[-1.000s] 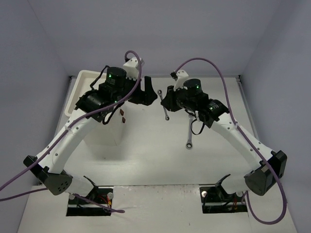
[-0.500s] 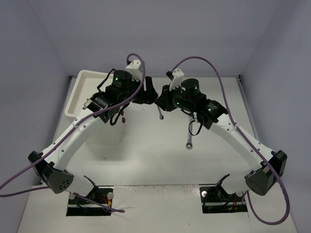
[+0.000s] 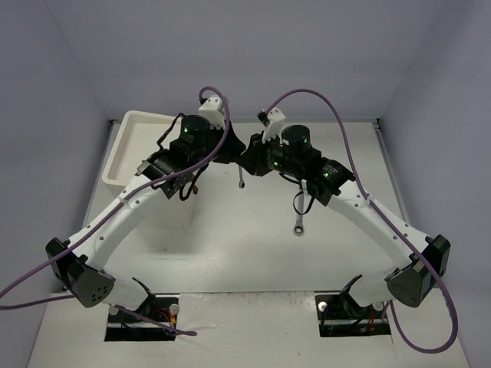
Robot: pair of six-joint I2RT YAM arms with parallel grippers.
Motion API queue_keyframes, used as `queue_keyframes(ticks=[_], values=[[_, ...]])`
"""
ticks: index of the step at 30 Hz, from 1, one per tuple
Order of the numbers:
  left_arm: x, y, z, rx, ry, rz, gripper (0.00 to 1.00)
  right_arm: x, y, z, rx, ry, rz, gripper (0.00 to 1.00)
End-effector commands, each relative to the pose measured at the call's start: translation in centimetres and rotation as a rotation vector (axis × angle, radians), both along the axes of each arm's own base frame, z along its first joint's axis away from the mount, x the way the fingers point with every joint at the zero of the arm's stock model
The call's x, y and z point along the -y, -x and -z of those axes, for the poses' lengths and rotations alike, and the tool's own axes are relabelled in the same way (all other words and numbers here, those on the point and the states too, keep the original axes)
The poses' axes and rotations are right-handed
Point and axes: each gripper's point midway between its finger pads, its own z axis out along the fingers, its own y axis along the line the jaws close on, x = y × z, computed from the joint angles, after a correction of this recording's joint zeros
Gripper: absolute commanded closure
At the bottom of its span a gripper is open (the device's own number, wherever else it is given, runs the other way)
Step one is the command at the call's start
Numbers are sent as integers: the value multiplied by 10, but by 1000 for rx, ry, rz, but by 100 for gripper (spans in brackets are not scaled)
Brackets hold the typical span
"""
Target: Sort the tools into containers
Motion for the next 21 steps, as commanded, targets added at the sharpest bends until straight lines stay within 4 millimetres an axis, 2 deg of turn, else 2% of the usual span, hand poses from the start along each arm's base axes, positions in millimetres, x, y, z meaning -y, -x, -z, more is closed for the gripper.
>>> queue_keyframes(ticks=[1,5,7,10,14,18,21], values=[[-17,1,-46,147,30,-31,100,-9,-5,-47,102,-115,5,79],[-50,-5,-59,201,-90,-99,100,-2,-9,-42,90,-110,50,41],[-73,-11,-67,215,-105,-144,100,4,-8,-37,86,-103,75,35],[-113,-25,-75,213,-105,-212,100,22,-8,-28,82,-82,142,30],[-168,-46,-75,191,-116,-314,100,51,-9,-9,57,-34,232,28],[-192,-64,-68,158,-96,-315,100,74,-6,21,-2,21,290,27],[-214,-81,-50,88,-96,-321,100,86,-4,39,-43,42,318,27]])
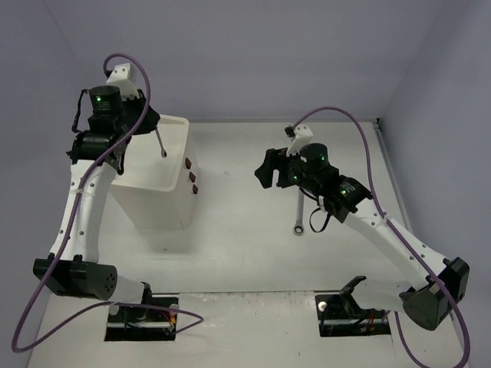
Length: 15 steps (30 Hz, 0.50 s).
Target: Sort the tools into containers
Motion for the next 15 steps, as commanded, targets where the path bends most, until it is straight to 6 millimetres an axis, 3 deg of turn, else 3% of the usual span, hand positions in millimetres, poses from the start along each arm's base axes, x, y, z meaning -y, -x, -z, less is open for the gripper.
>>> queue_keyframes(ticks=[1,8,12,15], values=[[-9,-14,-14,21,36,88,100,24,-4,2,4,-9,88,27],[-42,-37,27,-88,22,74,98,58,-4,41,-83,57,194,27],[-52,-44,40,-116,-4,57,77,95,-9,71,-151,148,358,26],[-59,-45,45,-125,-36,34,60,105,-9,88,-198,180,405,26]])
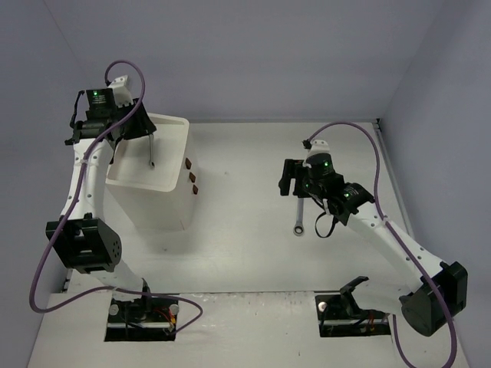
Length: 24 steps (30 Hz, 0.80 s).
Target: Sort the tools into containers
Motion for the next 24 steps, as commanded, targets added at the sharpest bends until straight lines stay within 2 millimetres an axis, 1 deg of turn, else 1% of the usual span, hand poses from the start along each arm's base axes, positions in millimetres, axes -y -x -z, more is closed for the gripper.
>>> queue_keyframes(ticks=[1,3,5,6,7,8,11,13,15,18,19,20,21,24], values=[[-9,0,-35,106,-75,7,53,26,-5,17,-37,49,143,26],[-14,1,-35,106,-101,-9,47,30,-4,30,-77,72,163,26],[-19,3,-43,125,-127,-25,35,37,-4,43,-121,102,205,25],[-20,5,-48,136,-137,-31,31,38,-3,48,-136,111,214,25],[-22,7,-52,144,-146,-39,29,40,-4,52,-147,125,226,26],[-24,10,-57,151,-153,-48,27,43,-5,57,-157,139,238,26],[-25,24,-81,205,-157,-77,26,53,-7,72,-197,187,283,29],[-22,36,-96,238,-143,-99,25,53,-10,82,-228,206,287,32],[-17,54,-114,280,-112,-123,25,51,-13,92,-262,220,280,33],[-3,73,-107,260,-44,-137,25,47,-21,105,-302,240,283,35],[11,79,-103,254,-39,-110,25,47,-23,114,-323,251,291,36],[30,86,-99,248,-39,-65,25,48,-25,124,-349,264,302,37],[35,93,-101,258,-46,-58,25,51,-28,127,-360,266,311,37],[63,112,-92,251,-39,18,25,54,-38,143,-405,275,326,40]])
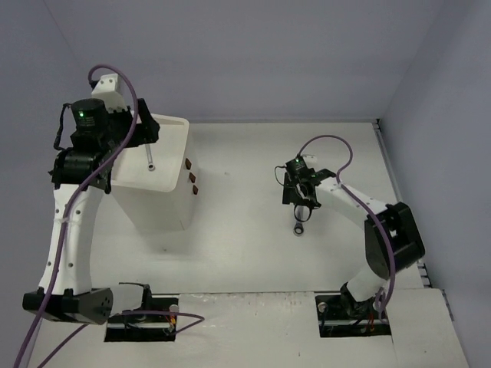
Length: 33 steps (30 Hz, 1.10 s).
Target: Sort the tools into containers
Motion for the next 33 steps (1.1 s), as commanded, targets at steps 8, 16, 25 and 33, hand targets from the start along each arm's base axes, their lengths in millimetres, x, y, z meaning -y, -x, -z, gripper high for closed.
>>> queue_keyframes(ticks=[8,16,25,33], values=[[64,42,26,-35,35,143,25,12,-43,33,-62,7,95,53],[75,41,28,-44,28,171,25,15,-28,60,-149,-12,112,70],[106,36,33,-74,21,237,25,20,-9,76,-205,12,87,100],[142,34,34,-87,84,311,25,-24,-43,-5,17,-167,-88,100]])
